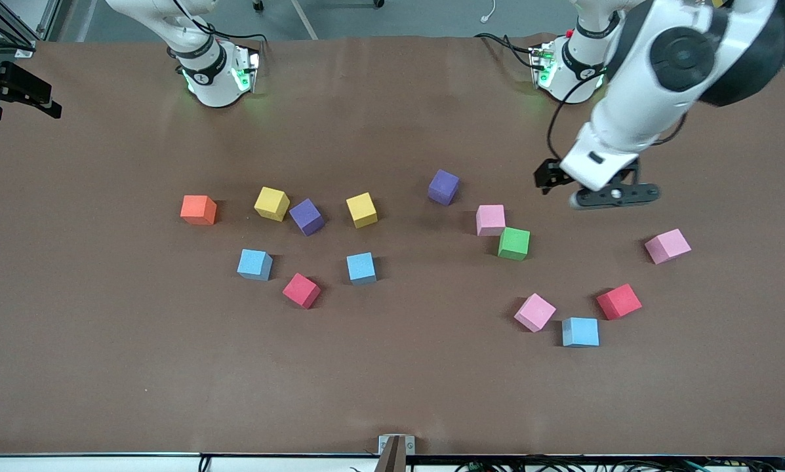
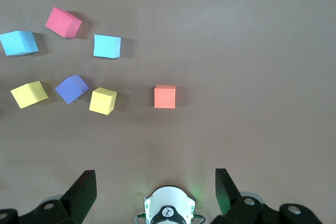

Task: Arrange 11 blocks into digit 3
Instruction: 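Reach the left gripper down toward the purple cube near the table center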

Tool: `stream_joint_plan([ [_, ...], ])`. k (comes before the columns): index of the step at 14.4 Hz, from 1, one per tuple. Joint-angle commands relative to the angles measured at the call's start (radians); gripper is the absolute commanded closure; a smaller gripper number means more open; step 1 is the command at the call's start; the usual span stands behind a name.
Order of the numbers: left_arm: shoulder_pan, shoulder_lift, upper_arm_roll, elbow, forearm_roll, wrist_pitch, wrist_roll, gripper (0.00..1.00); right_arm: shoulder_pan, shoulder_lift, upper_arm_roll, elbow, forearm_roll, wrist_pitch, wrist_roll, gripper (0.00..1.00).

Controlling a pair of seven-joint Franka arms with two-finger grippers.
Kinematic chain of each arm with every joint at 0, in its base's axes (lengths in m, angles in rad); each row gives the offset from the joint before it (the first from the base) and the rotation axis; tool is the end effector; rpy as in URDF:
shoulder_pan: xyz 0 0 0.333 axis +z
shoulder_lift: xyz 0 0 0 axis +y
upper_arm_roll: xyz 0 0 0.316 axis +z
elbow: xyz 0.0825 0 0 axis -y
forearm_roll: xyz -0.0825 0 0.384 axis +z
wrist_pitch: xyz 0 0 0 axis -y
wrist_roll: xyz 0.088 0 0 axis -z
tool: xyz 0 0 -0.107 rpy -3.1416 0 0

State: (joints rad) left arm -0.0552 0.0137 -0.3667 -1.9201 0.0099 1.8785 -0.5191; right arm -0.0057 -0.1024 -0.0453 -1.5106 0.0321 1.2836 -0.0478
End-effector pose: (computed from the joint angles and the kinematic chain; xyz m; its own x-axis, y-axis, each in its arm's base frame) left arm 0.5087 -0.2267 0.4774 0.9945 0.0943 -0.0450 0.0930 -0.9952 -0.0307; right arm 0.4889 -0.0224 0.6823 0.9925 0.0071 -0.1223 0.0019 -0.9991 -0.0422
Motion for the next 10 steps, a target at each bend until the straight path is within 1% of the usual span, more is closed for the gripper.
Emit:
stream_joint_plan([
  [1, 0.003, 0.014, -0.06, -0.091, -0.004, 0.094, -0.215, 0.0, 0.004, -0.02, -0.001, -0.023, 0.014, 0.017, -0.001, 0.0],
  [3, 0.005, 0.054, -0.115, -0.109, -0.004, 0.129, -0.399, 0.0, 0.006, -0.02, -0.001, -0.023, 0.015, 0.023, 0.0, 0.0],
  [4, 0.005, 0.078, -0.129, -0.122, -0.004, 0.157, -0.483, 0.0, 0.007, -0.02, -0.001, -0.023, 0.017, 0.023, 0.0, 0.0],
  [6, 0.003, 0.123, -0.146, -0.143, -0.004, 0.197, -0.603, 0.0, 0.007, -0.02, -0.001, -0.023, 0.029, 0.026, -0.001, 0.0],
  [9, -0.005, 0.186, -0.155, -0.151, -0.004, 0.244, -0.867, 0.0, 0.007, -0.016, -0.001, -0.017, 0.028, 0.052, -0.001, 0.0],
  [10, -0.021, 0.199, -0.156, -0.154, -0.004, 0.258, -0.95, 0.0, 0.006, -0.016, -0.001, -0.016, 0.028, 0.059, -0.001, 0.0],
])
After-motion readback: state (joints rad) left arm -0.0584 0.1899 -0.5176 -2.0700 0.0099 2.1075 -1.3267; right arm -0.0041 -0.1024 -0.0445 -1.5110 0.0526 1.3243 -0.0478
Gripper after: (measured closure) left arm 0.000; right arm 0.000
